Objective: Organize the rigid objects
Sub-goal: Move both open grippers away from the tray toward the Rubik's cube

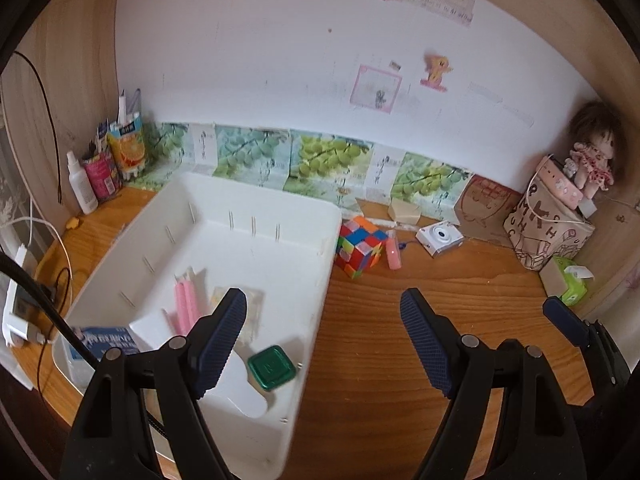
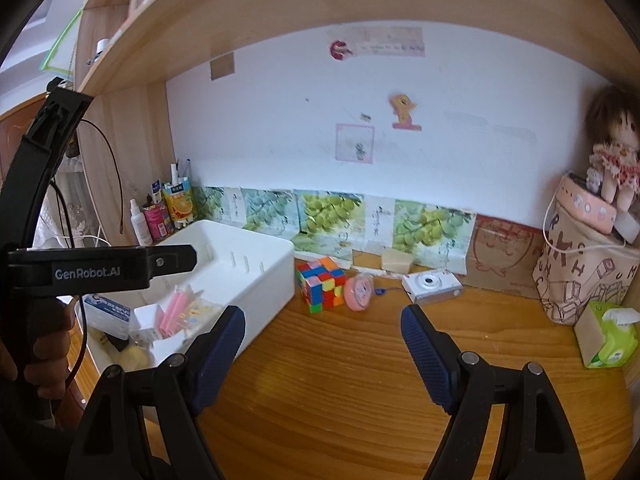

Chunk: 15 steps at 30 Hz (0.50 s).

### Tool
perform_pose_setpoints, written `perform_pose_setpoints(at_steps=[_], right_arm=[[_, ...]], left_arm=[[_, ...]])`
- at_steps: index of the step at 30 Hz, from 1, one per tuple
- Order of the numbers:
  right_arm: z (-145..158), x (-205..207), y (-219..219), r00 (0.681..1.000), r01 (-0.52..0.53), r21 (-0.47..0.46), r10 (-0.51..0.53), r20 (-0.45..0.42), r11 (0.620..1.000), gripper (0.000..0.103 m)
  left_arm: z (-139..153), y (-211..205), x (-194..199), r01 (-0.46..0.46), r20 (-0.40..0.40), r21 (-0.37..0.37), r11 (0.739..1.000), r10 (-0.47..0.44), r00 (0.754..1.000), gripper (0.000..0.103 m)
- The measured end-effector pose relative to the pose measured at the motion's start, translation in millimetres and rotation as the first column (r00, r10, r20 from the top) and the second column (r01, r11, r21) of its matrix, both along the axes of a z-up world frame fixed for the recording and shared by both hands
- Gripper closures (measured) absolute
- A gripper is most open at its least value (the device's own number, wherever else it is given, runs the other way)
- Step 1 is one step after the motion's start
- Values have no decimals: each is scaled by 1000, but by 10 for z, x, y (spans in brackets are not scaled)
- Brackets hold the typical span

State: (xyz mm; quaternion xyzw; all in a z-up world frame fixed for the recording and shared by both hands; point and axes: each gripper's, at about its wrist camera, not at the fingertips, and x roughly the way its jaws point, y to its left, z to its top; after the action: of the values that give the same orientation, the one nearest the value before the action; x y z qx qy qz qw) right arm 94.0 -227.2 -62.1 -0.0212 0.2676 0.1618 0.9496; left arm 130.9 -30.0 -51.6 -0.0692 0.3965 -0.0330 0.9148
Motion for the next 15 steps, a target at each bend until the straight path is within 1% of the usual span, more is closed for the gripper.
perform_pose_setpoints(at_steps=[4,9,15], right_arm=[[-77,132,-180,999,2,14,-2,-39,1000,22],[-176,340,-387,997,10,29,-8,-80,1000,22],[-285,664,-593,994,30,33,-26,-107,999,22]], left_arm=[[-120,-141,109,-22,-75,-17,1000,21,997,21],[-248,-321,314,-43,-164,-50,998,34,986,21],[-347,-496,617,-60,-234,-80,995,40,971,21]])
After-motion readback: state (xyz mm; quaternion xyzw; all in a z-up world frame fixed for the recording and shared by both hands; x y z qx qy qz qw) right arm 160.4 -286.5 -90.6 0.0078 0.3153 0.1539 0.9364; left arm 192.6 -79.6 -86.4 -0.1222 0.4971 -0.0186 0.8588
